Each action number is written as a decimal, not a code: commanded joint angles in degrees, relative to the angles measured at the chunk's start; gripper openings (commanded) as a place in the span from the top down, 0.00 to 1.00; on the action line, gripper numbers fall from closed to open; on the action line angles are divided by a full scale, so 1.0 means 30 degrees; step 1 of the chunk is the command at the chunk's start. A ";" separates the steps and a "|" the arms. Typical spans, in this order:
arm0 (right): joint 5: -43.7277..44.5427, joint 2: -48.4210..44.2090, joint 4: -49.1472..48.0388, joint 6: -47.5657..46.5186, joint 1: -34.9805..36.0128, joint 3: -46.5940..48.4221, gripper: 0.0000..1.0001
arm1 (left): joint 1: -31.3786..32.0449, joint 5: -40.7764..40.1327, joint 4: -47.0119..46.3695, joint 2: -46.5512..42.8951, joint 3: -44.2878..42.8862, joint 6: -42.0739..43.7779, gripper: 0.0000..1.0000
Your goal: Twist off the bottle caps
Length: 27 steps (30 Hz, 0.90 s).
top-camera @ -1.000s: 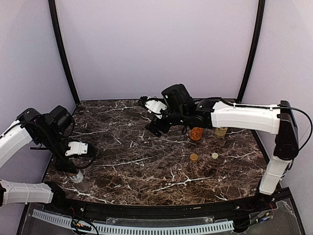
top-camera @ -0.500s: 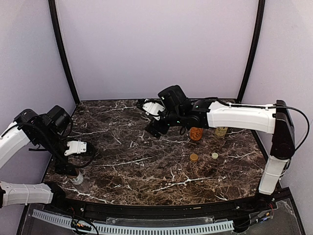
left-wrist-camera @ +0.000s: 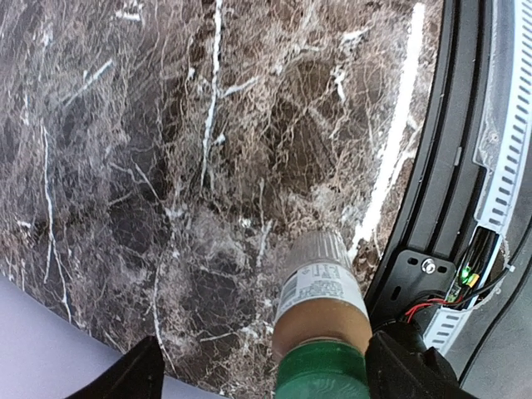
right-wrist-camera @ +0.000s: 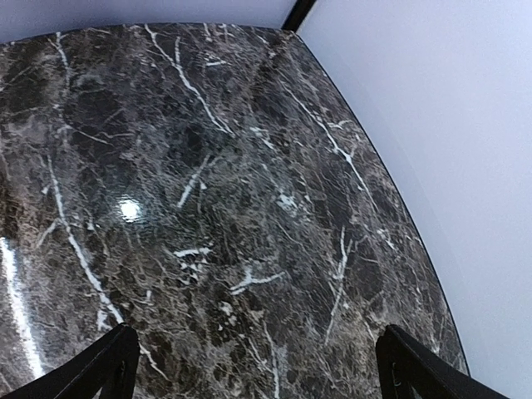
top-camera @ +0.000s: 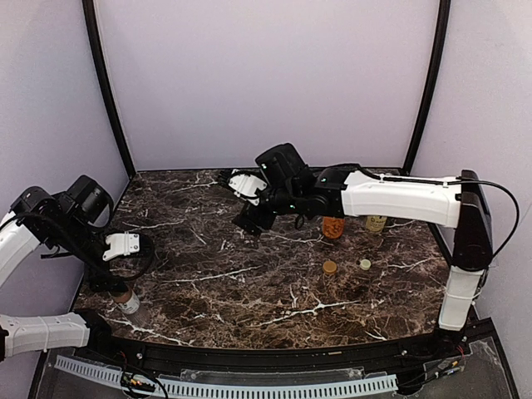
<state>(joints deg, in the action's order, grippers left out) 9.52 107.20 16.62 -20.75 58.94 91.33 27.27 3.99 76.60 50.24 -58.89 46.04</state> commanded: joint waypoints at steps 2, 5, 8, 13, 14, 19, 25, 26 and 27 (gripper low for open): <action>-0.3409 0.0669 -0.1460 -0.0112 0.1492 0.0845 0.01 | -0.0359 0.2780 0.4926 -0.0037 -0.2333 0.0034 0.12; -0.6351 0.1137 -0.3277 0.0256 0.2246 0.0918 0.01 | -0.0466 0.3573 0.4888 -0.0018 -0.3083 0.0185 0.11; -0.8683 0.2106 -0.5646 0.1626 0.2888 0.1274 0.01 | -0.0795 0.3593 0.3382 -0.0027 -0.4241 -0.0230 0.10; -1.0059 0.4800 -0.8696 0.3965 0.4162 0.3315 0.01 | -0.3052 -0.0579 -0.4046 -0.0987 -0.4294 -0.5658 0.08; -0.9996 0.5616 -0.8942 0.4325 0.4431 0.3905 0.02 | -0.3404 -0.1991 -0.5761 -0.1168 -0.4199 -0.7036 0.08; -1.0067 0.8274 -0.9541 0.5584 0.5497 0.6503 0.01 | -0.5873 -0.5273 -0.9089 -0.1906 -0.3990 -1.1432 0.08; -0.9847 1.0532 -0.9611 0.6442 0.6234 0.9080 0.01 | -0.7436 -0.5034 -0.9581 -0.2852 -0.3120 -1.3812 0.10; -0.9954 1.0865 -0.9587 0.6529 0.6298 0.9591 0.01 | -0.7687 -0.4881 -0.9603 -0.3143 -0.2951 -1.3887 0.10; -1.0034 1.1181 -0.9566 0.6708 0.6346 1.0095 0.01 | -0.7802 -0.4554 -0.9582 -0.3280 -0.2692 -1.3928 0.10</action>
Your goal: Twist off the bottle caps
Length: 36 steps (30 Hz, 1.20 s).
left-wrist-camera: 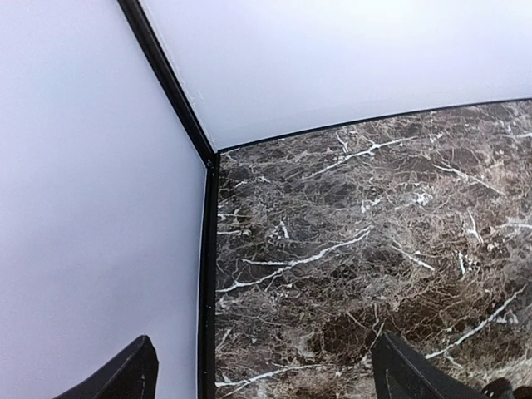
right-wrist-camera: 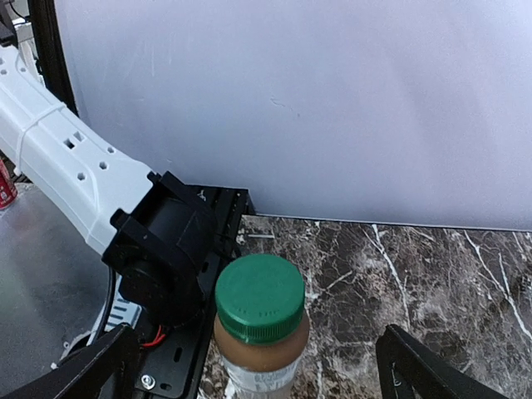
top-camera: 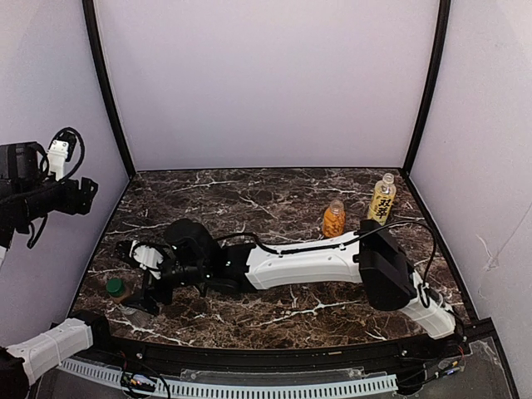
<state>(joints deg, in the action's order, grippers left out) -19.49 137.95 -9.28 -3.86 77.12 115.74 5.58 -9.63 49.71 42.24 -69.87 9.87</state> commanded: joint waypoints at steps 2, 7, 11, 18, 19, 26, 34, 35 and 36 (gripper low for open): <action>-0.0325 0.1607 -0.0921 0.1956 0.0382 0.2821 0.01 | -0.0862 0.0660 -0.0566 -0.1003 0.1129 -0.2017 0.11; 0.0678 0.2805 -0.1379 0.3640 0.0607 0.3879 0.01 | -0.1242 0.1509 -0.0610 -0.1736 0.1173 -0.2008 0.11; 0.1230 0.3608 -0.1616 0.3776 0.0741 0.4771 0.02 | -0.1374 0.1851 -0.0601 -0.1899 0.1180 -0.1953 0.11; 0.1854 0.4739 -0.2273 0.3654 0.1141 0.5853 0.02 | -0.1393 0.2392 -0.0705 -0.1948 0.1125 -0.1828 0.12; 0.1964 0.4921 -0.2408 0.3468 0.1225 0.5960 0.03 | -0.1393 0.2426 -0.0754 -0.1935 0.1151 -0.1812 0.11; 0.2591 0.5295 -0.2700 0.3133 0.1391 0.6236 0.13 | -0.1393 0.2764 -0.0729 -0.1921 0.1167 -0.1661 0.11; 0.2883 0.5489 -0.2591 0.3196 0.1378 0.6551 0.35 | -0.1400 0.3150 -0.0745 -0.1892 0.1155 -0.1611 0.12; 0.2865 0.5517 -0.2591 0.3180 0.1390 0.6538 0.35 | -0.1417 0.3150 -0.0735 -0.1877 0.1148 -0.1603 0.11; 0.2903 0.5520 -0.2565 0.3163 0.1392 0.6562 0.36 | -0.1419 0.3151 -0.0743 -0.1870 0.1127 -0.1597 0.11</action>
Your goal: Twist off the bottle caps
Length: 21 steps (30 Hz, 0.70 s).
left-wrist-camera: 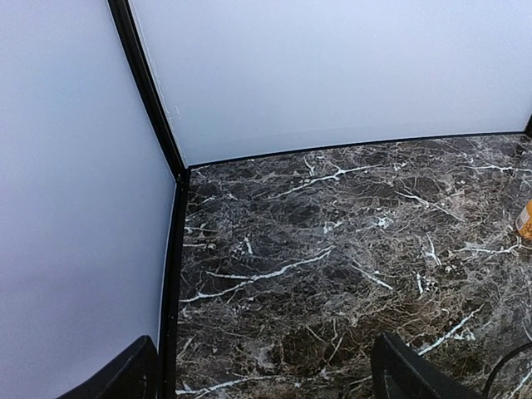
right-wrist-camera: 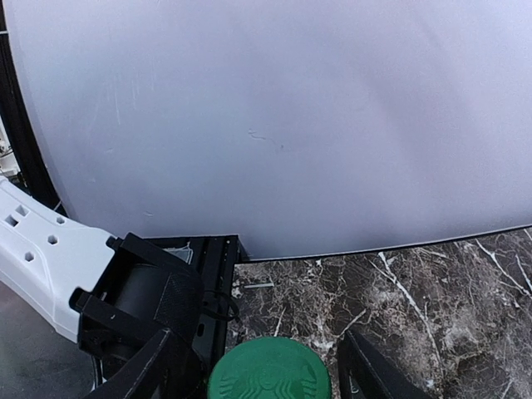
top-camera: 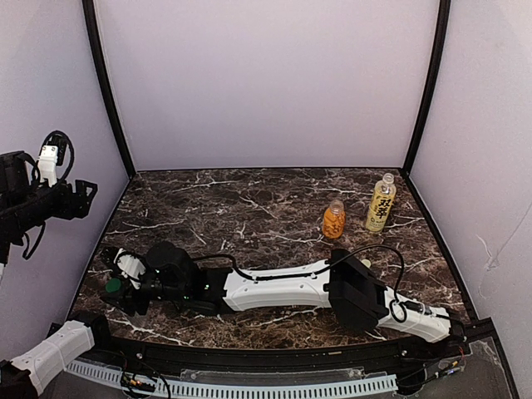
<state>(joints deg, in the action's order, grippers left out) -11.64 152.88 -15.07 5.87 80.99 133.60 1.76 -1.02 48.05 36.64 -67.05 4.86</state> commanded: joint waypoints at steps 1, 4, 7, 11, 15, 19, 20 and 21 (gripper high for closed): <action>0.0362 0.0530 -0.0584 -0.0055 0.0103 0.0615 0.38 | -0.0146 0.0280 -0.0202 0.0001 0.0165 0.0077 0.11; 0.0559 0.0588 -0.0521 0.0050 0.0084 0.0624 0.45 | -0.0147 0.0284 -0.0226 0.0002 0.0128 0.0093 0.11; 0.0406 0.0545 -0.0612 0.0058 0.0069 0.0585 0.52 | -0.0147 0.0282 -0.0201 -0.0038 0.0106 0.0162 0.12; 0.0165 0.0472 -0.0709 0.0007 0.0064 0.0471 0.69 | -0.0162 0.0742 -0.0174 -0.0055 0.0098 0.0235 0.11; 0.0222 0.0250 -0.1003 0.0007 0.0032 0.0045 0.90 | -0.0176 0.1079 -0.0095 -0.0073 0.0112 0.0295 0.12; 0.0463 -0.0339 -0.1038 -0.0199 -0.0092 -0.0561 1.00 | -0.0176 0.1222 -0.0053 -0.0031 0.0076 0.0462 0.12; 0.0706 -0.0742 -0.0854 -0.0089 -0.0226 -0.0804 1.00 | -0.0176 0.1235 -0.0007 -0.0013 0.0065 0.0584 0.12; 0.0850 -0.1253 -0.0772 0.0171 -0.0458 -0.1219 1.00 | -0.0176 0.1354 0.0015 0.0009 -0.0002 0.0668 0.12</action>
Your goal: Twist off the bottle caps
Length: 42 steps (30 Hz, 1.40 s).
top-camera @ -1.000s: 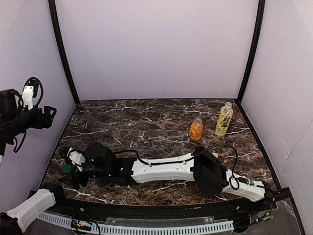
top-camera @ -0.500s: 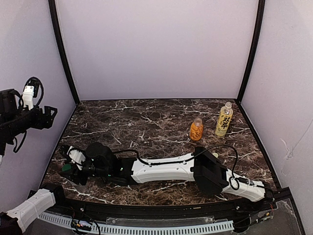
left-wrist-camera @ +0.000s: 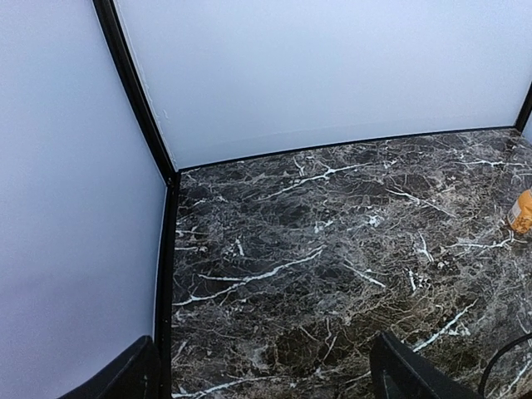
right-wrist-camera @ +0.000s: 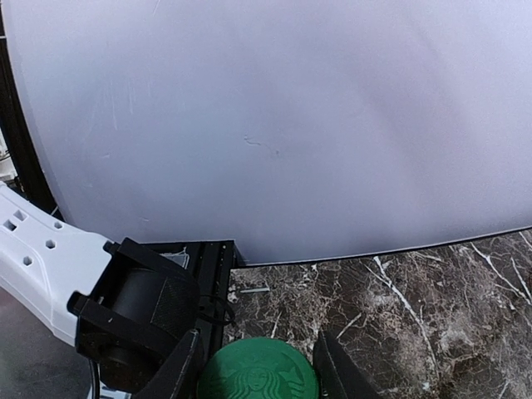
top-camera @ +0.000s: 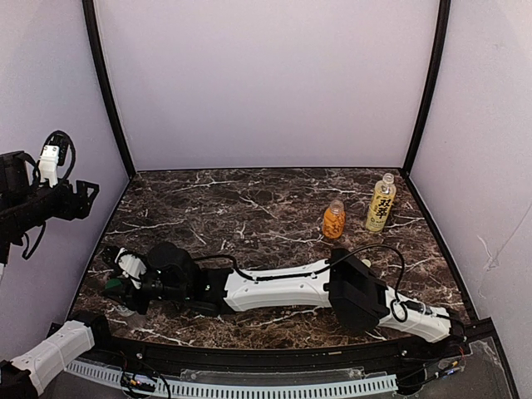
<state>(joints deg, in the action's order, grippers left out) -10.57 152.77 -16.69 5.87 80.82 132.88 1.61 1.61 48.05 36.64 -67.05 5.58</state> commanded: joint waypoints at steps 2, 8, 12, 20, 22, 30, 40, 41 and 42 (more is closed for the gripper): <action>0.0461 -0.2879 -0.0552 0.1201 -0.1323 -0.3019 1.00 | -0.0125 0.0782 0.0303 0.0120 -0.0166 0.0732 0.14; 0.1702 -1.0368 -0.4156 0.3256 -0.4170 -1.1402 1.00 | -0.0125 0.5411 0.0877 -0.0140 0.0428 0.2757 0.16; 0.3412 -1.4248 -0.5914 0.2646 -0.5414 -1.5639 1.00 | -0.0060 0.9148 0.2461 0.1237 0.0778 0.4877 0.16; 0.5447 -1.9023 -0.7260 0.3907 -0.7341 -1.9634 1.00 | 0.7365 0.7236 0.3556 0.5730 -0.0957 0.8442 0.15; 0.5375 -1.9745 -0.7664 0.4695 -0.7671 -2.0265 1.00 | 0.8750 0.6405 0.3656 0.7079 -0.1775 0.9135 0.15; 0.5262 -2.1150 -0.9709 0.6641 -0.7749 -2.2287 1.00 | 1.0912 0.6239 -0.4110 0.9554 -0.2783 0.7403 0.16; 0.3738 -2.0978 -1.0008 0.9443 -0.7651 -2.2401 1.00 | 1.2894 0.4925 -0.6806 1.1747 -0.2722 0.5069 0.16; 0.3630 -2.0868 -1.0084 0.9551 -0.7626 -2.2345 1.00 | 1.2907 0.4949 -0.6932 1.1830 -0.2682 0.4625 0.16; 0.3613 -2.0680 -1.0155 0.9634 -0.7562 -2.2218 1.00 | 1.2924 0.4900 -0.7103 1.1917 -0.2615 0.4384 0.16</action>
<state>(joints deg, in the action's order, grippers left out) 2.11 91.15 -43.27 31.16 57.58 66.28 40.12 17.28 30.39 72.42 -74.48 23.38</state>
